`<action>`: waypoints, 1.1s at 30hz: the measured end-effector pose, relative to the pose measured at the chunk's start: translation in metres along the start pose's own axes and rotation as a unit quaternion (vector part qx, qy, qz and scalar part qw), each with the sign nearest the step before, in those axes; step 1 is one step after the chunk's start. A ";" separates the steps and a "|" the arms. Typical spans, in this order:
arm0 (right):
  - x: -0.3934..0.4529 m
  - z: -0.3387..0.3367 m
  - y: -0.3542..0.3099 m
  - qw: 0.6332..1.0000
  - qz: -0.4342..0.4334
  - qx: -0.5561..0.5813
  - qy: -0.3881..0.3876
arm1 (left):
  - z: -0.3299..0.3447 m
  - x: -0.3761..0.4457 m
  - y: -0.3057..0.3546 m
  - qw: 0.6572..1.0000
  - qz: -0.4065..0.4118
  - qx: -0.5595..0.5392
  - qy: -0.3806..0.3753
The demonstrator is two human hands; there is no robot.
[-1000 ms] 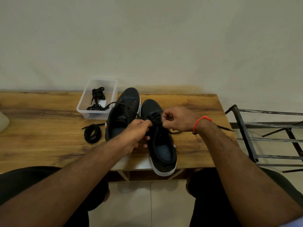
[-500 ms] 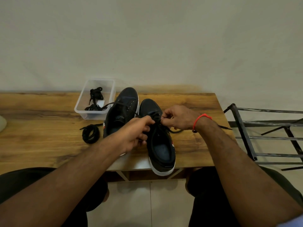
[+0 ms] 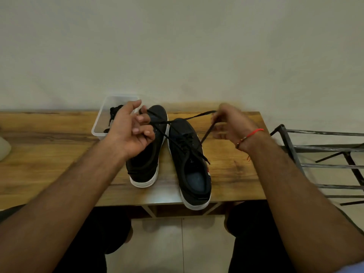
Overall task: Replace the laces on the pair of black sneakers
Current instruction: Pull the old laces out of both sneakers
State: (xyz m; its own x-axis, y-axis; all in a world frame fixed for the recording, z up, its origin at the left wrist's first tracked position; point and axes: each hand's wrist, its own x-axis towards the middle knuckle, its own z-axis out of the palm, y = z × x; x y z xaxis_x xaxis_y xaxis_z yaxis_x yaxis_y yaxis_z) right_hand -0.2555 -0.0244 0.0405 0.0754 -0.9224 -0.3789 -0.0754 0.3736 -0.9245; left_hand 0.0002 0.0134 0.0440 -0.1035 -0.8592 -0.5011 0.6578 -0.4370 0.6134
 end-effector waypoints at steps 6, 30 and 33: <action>0.011 -0.035 -0.010 0.962 0.007 0.206 0.180 | -0.012 0.004 0.017 0.993 0.064 -0.055 0.084; 0.000 0.018 0.023 0.842 -0.053 -0.511 -0.165 | 0.001 0.008 -0.090 0.651 0.174 0.739 0.019; -0.001 0.017 0.026 0.838 -0.053 -0.511 -0.182 | 0.004 0.008 -0.090 0.644 0.178 0.744 0.013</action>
State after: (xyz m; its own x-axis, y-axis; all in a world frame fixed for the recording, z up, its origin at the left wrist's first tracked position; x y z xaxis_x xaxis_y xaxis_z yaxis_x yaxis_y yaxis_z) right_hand -0.2401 -0.0123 0.0165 0.4199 -0.7843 -0.4566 -0.8478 -0.1594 -0.5059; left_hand -0.0625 0.0453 -0.0128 -0.1184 -0.9792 -0.1649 -0.8083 -0.0014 0.5887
